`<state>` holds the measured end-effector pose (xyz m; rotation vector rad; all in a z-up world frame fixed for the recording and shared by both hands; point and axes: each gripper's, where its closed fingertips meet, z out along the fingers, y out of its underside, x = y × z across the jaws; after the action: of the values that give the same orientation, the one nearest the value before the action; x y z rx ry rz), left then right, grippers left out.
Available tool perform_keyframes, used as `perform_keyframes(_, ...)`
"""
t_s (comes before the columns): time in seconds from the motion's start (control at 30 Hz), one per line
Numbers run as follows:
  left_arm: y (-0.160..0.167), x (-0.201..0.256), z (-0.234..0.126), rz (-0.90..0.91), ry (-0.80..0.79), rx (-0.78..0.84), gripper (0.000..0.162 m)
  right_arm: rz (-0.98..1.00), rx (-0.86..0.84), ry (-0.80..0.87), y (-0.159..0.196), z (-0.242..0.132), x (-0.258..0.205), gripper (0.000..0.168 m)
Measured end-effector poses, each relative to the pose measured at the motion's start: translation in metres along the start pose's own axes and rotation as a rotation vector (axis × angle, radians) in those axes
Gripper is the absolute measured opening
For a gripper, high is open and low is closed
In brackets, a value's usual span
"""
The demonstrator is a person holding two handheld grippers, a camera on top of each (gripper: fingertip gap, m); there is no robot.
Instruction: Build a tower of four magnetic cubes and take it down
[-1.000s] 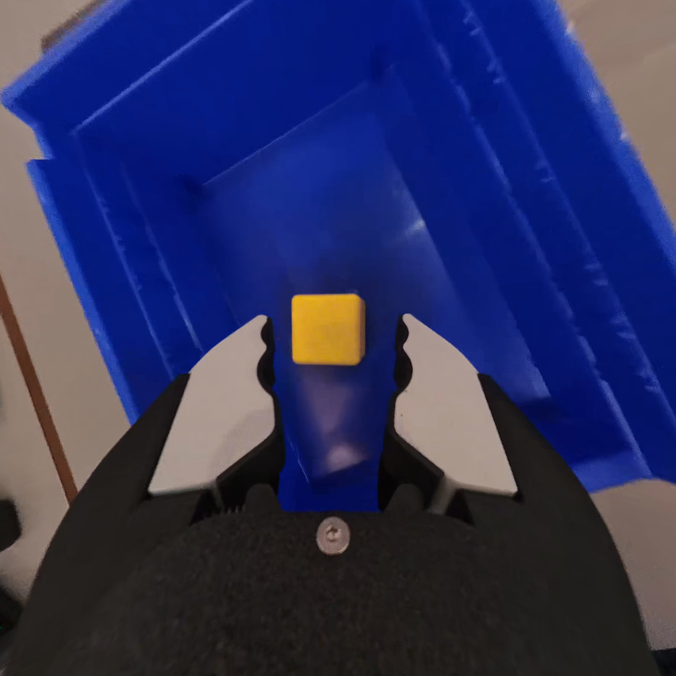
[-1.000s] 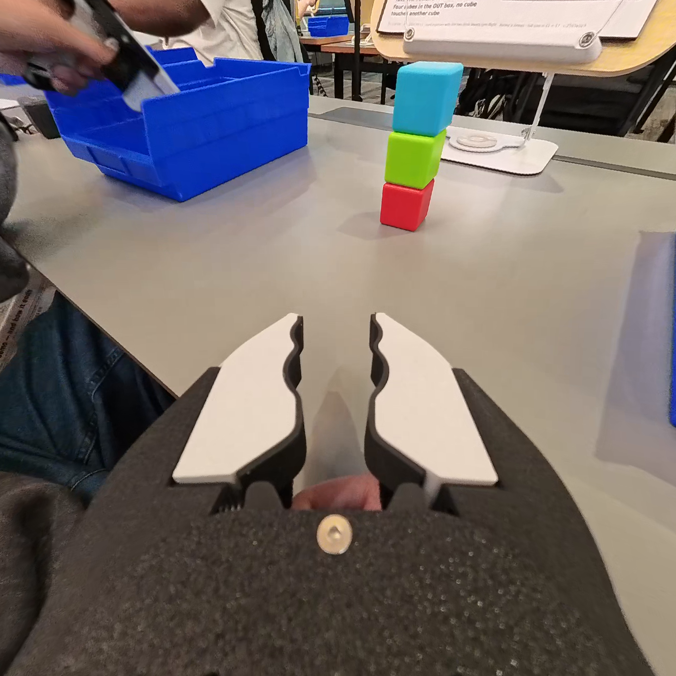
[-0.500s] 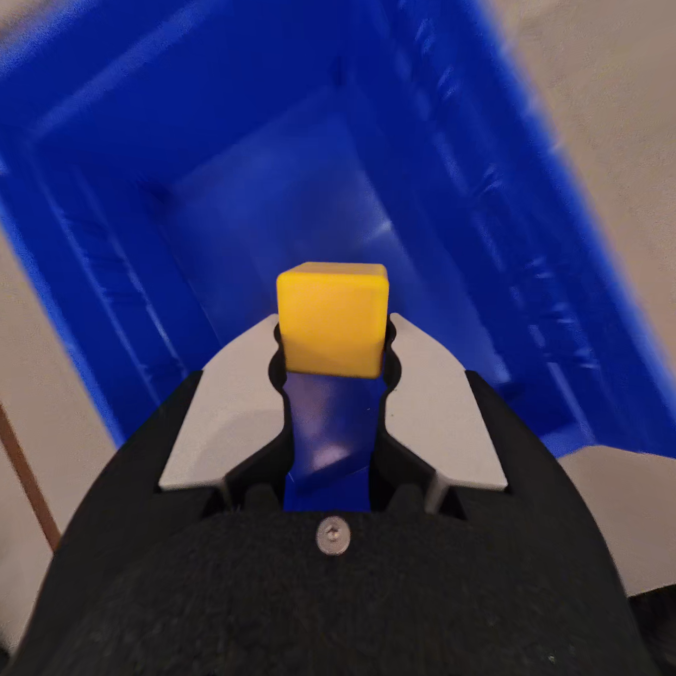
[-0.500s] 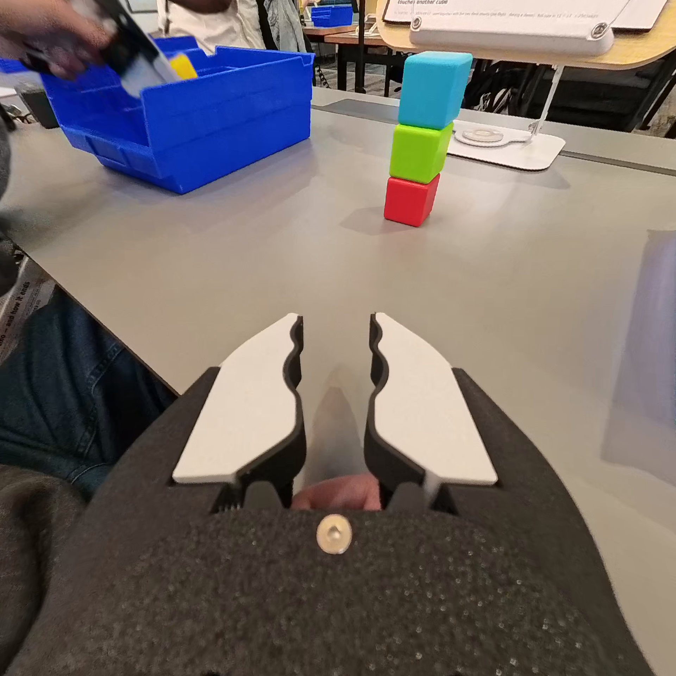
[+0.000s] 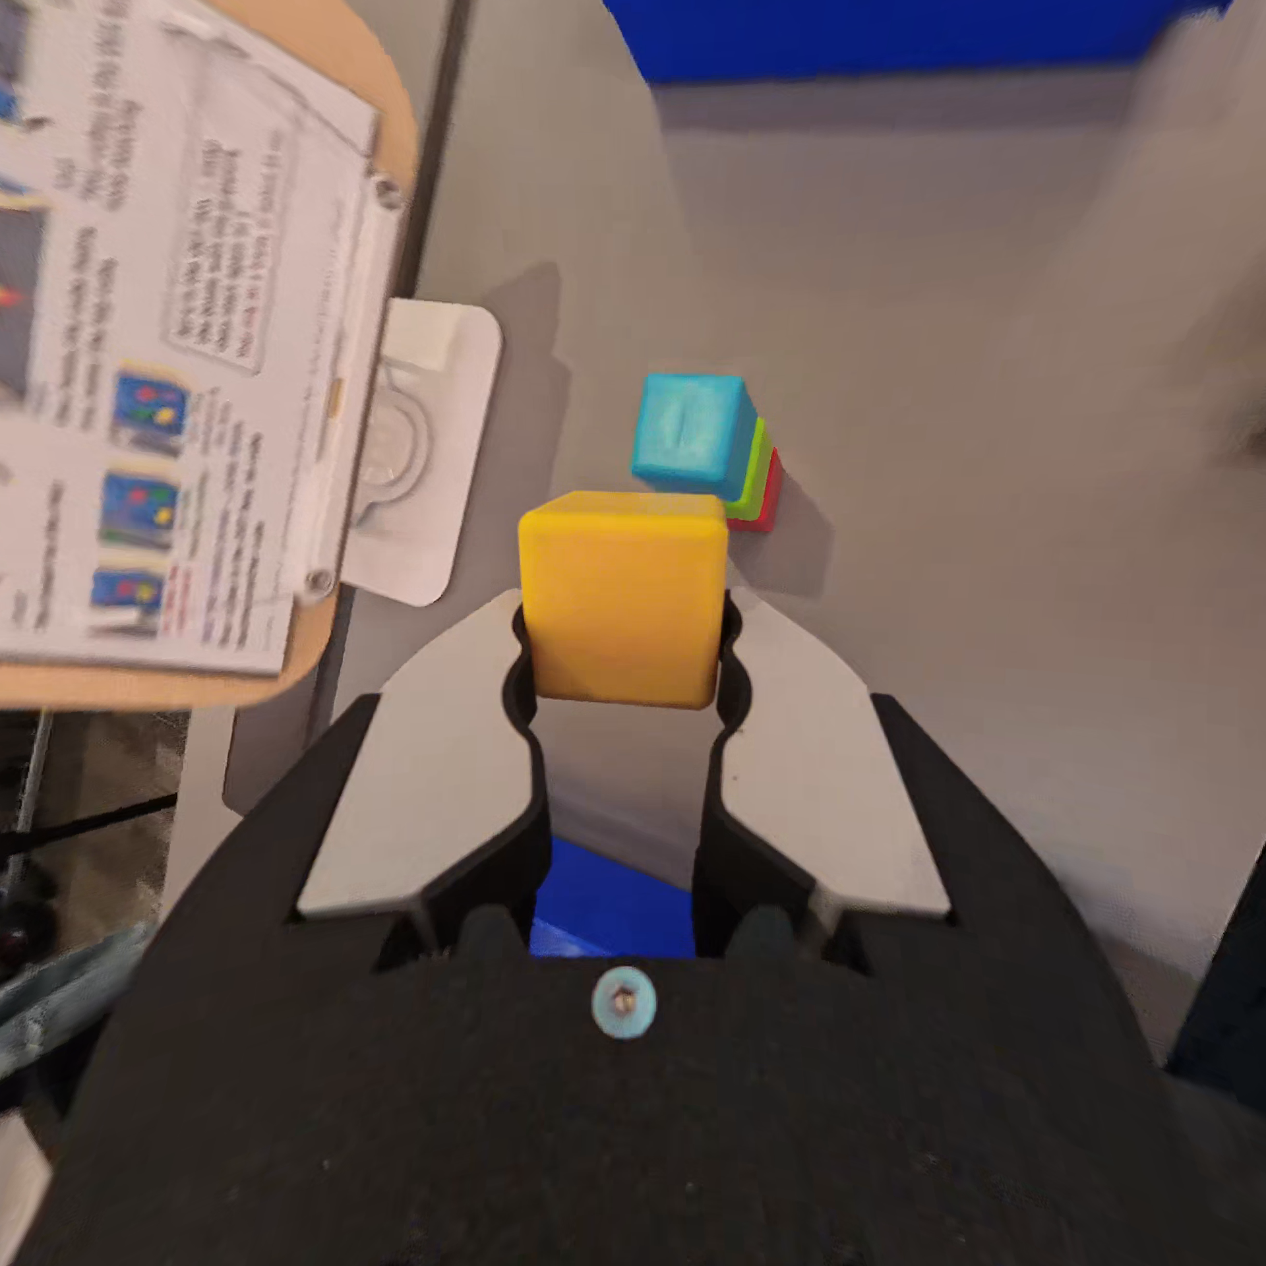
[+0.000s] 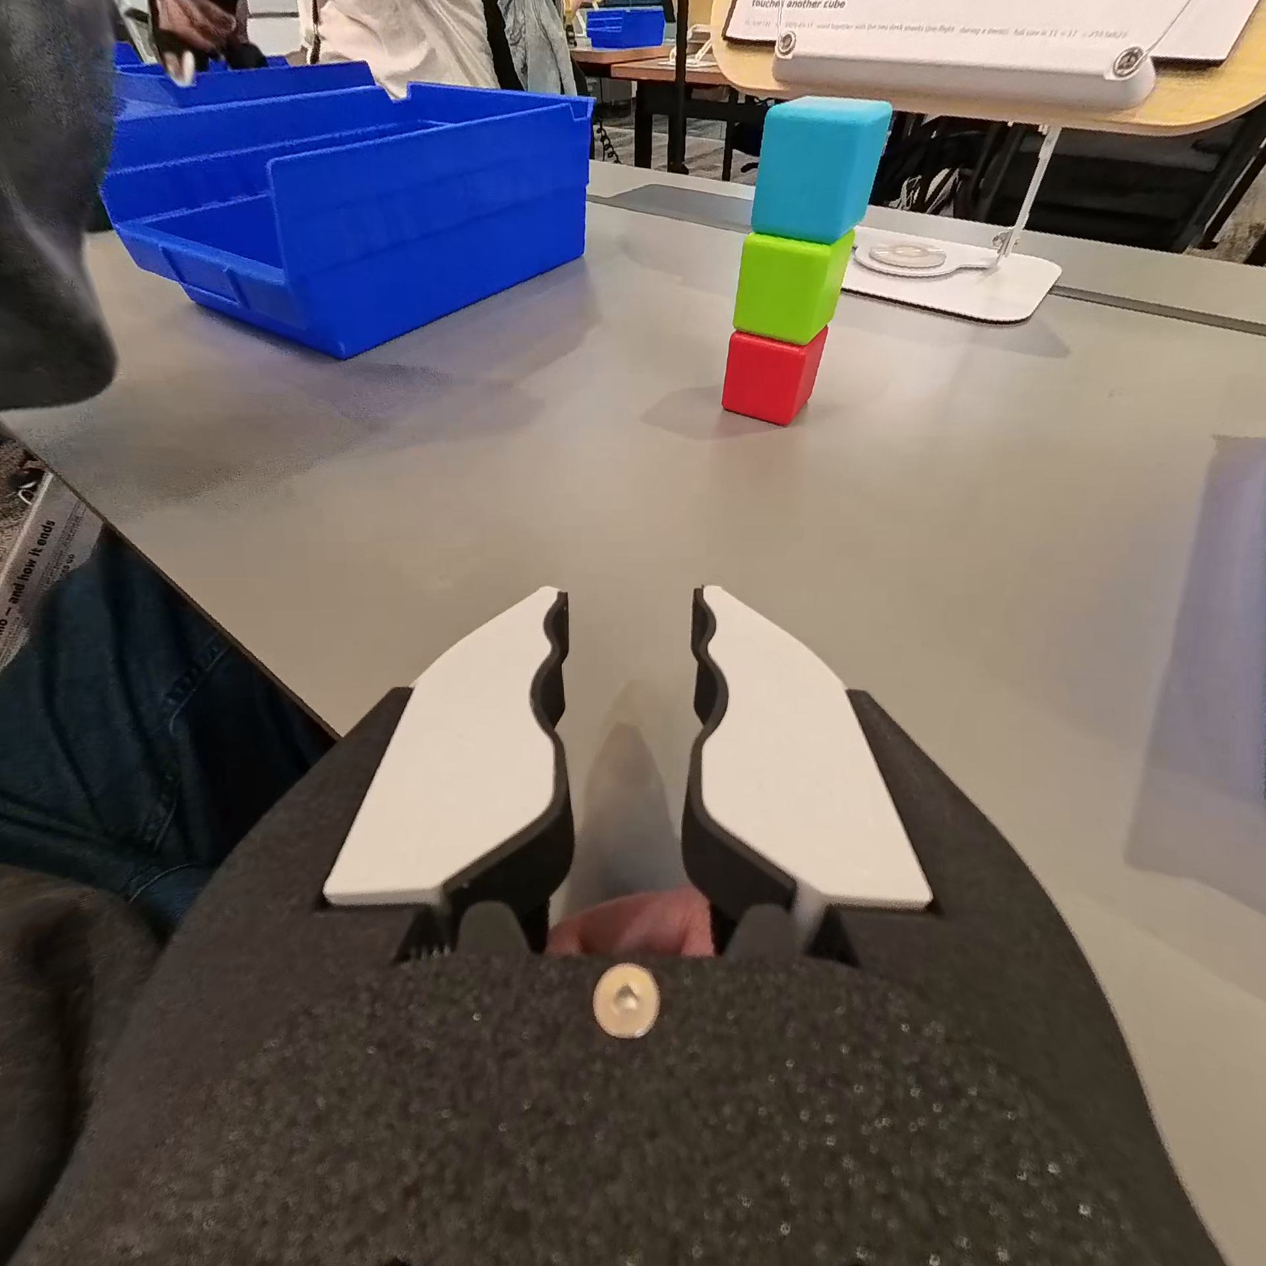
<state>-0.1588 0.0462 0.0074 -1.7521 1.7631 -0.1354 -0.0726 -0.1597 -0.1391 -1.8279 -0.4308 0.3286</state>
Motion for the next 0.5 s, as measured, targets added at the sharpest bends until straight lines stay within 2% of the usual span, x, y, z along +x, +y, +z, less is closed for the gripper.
perform_keyframes(0.13, -0.024, 0.003, 0.049, 0.096, 0.108, -0.151, 0.05, 0.001, 0.0, 0.001, 0.0, 0.0, 0.001, 0.034)
perform_keyframes(0.27, -0.023, 0.003, 0.081, 0.136, 0.153, -0.28, 0.05, 0.006, 0.005, 0.003, -0.001, -0.001, 0.002, 0.034)
perform_keyframes(0.37, -0.019, 0.011, 0.092, 0.149, 0.202, -0.314, 0.051, 0.009, 0.007, 0.001, -0.001, -0.002, 0.002, 0.034)
perform_keyframes(0.5, -0.023, 0.015, 0.095, 0.126, 0.242, -0.265, 0.051, 0.013, 0.009, -0.004, -0.002, -0.002, 0.002, 0.034)
